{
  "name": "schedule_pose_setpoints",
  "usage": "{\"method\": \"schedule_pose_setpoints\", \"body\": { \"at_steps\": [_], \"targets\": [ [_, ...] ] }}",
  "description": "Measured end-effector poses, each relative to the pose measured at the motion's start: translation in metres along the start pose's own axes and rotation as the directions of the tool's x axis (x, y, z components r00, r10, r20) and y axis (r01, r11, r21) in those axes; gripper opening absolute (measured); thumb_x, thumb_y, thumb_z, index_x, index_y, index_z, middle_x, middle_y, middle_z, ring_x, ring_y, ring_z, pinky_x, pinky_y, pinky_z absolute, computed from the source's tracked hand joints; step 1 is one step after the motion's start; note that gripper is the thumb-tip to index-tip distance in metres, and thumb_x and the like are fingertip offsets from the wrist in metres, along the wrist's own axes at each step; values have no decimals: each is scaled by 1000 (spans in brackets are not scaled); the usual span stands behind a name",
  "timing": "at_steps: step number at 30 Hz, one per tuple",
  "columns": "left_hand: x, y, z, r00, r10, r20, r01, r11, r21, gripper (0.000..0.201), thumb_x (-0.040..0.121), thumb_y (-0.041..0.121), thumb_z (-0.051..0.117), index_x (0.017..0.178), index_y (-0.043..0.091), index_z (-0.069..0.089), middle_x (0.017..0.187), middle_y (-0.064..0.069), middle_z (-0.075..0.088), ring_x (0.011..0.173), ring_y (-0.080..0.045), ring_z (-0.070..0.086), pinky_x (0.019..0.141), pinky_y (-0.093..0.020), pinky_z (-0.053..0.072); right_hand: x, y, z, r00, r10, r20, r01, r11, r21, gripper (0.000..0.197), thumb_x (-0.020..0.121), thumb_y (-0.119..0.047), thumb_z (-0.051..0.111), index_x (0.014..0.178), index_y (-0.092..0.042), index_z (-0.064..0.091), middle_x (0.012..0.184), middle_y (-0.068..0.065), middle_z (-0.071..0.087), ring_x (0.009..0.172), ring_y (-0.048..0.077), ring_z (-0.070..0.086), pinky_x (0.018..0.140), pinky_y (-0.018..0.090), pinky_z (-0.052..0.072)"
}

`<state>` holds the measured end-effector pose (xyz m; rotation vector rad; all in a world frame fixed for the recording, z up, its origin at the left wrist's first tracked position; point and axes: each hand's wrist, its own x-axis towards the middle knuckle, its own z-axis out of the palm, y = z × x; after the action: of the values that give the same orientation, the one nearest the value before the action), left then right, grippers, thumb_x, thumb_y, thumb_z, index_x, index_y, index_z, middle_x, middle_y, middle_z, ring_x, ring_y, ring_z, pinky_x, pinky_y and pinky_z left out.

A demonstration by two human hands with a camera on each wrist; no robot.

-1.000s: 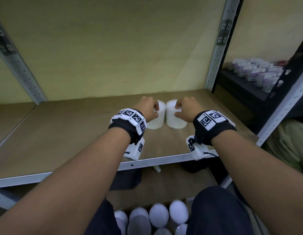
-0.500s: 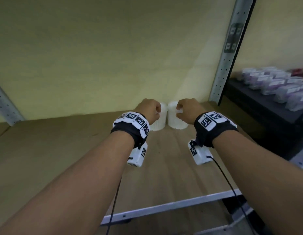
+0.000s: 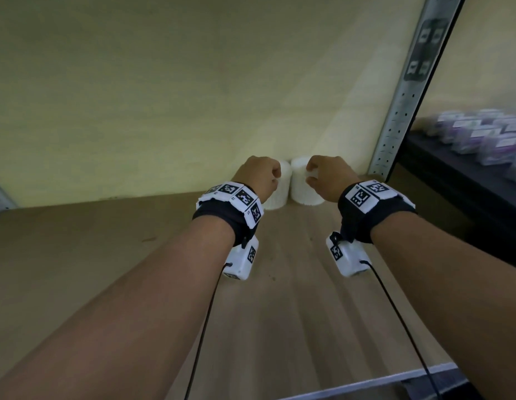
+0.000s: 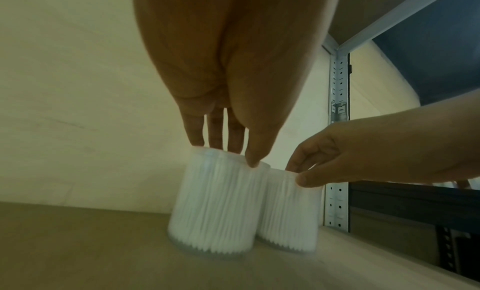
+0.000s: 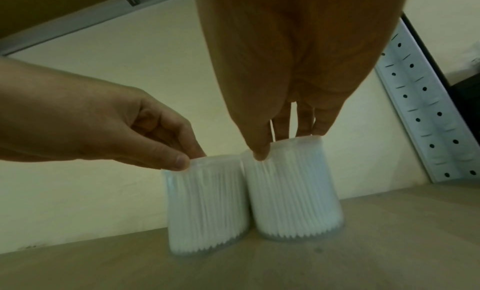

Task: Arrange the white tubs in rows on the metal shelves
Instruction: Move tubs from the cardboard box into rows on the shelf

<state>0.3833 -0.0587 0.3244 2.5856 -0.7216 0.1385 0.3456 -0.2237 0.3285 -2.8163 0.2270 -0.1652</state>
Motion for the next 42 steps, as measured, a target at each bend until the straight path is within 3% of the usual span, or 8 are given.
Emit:
{"method": "schedule_pose_setpoints", "body": {
  "at_steps": [8, 11, 15, 18, 22, 26, 33, 42],
  "targets": [
    [9, 0, 5, 999, -37, -20, 37, 999, 3, 22, 91, 12, 54, 109, 11, 66, 117, -12, 65, 108, -29, 60, 93, -34, 49, 11, 4, 6, 1000, -19, -13, 19, 999, -26, 34, 96, -20, 48, 129, -9, 49, 121, 18, 59, 107, 33, 58, 84, 35, 46],
    [7, 1, 2, 997, -64, 31, 64, 998, 6, 27, 92, 12, 53, 117, 11, 63, 124, -12, 62, 114, -29, 57, 98, -35, 46, 10, 6, 4, 999, -6, 54, 8, 1000, -27, 41, 96, -21, 49, 135, -12, 43, 127, 18, 55, 113, 33, 54, 88, 36, 45],
    [-8, 9, -8, 984, -114, 135, 104, 991, 80, 46, 89, 28, 58, 133, 17, 47, 137, -6, 51, 126, -29, 48, 111, -49, 31, -10, 8, -1, 997, -43, 71, 45, 999, -28, 59, 92, -23, 54, 146, -13, 30, 143, 14, 43, 132, 33, 37, 108, 41, 34],
    [-34, 17, -15, 986, -86, 146, 73, 993, 89, 53, 88, 30, 58, 136, 17, 40, 141, -5, 42, 130, -28, 41, 112, -50, 28, -35, 8, -10, 998, -53, 29, 52, 998, 33, 57, 91, -21, 57, 143, -14, 35, 146, 12, 40, 133, 33, 37, 109, 41, 35],
    [-79, 29, -33, 988, -65, 141, 65, 998, 9, 53, 88, 25, 59, 136, 13, 41, 139, -8, 43, 128, -27, 43, 104, -38, 39, -80, 0, -23, 996, -90, 18, 89, 995, 37, 46, 90, -21, 57, 134, -15, 47, 138, 10, 48, 125, 29, 48, 103, 36, 41],
    [-132, 45, -52, 987, -97, 130, 97, 995, 4, 53, 87, 22, 58, 137, 13, 42, 140, -7, 44, 127, -24, 45, 102, -31, 40, -127, -16, -32, 990, -134, 43, 132, 990, 40, 44, 88, -19, 59, 131, -14, 51, 136, 10, 51, 123, 24, 50, 100, 29, 40],
    [-220, 54, -79, 979, -150, 136, 149, 989, 16, 53, 86, 23, 61, 136, 13, 45, 141, -6, 44, 130, -23, 44, 104, -32, 38, -201, -49, -38, 986, -155, 60, 148, 984, 101, 40, 88, -20, 60, 127, -15, 54, 129, 9, 55, 117, 23, 54, 92, 27, 42],
    [-326, 45, -78, 967, -188, 169, 192, 981, -5, 51, 84, 26, 64, 132, 17, 49, 136, -2, 51, 122, -20, 51, 96, -29, 41, -290, -85, -3, 966, -231, 115, 220, 970, 102, 39, 87, -24, 59, 125, -19, 55, 126, 4, 58, 115, 21, 55, 98, 34, 46]
  ]
}}
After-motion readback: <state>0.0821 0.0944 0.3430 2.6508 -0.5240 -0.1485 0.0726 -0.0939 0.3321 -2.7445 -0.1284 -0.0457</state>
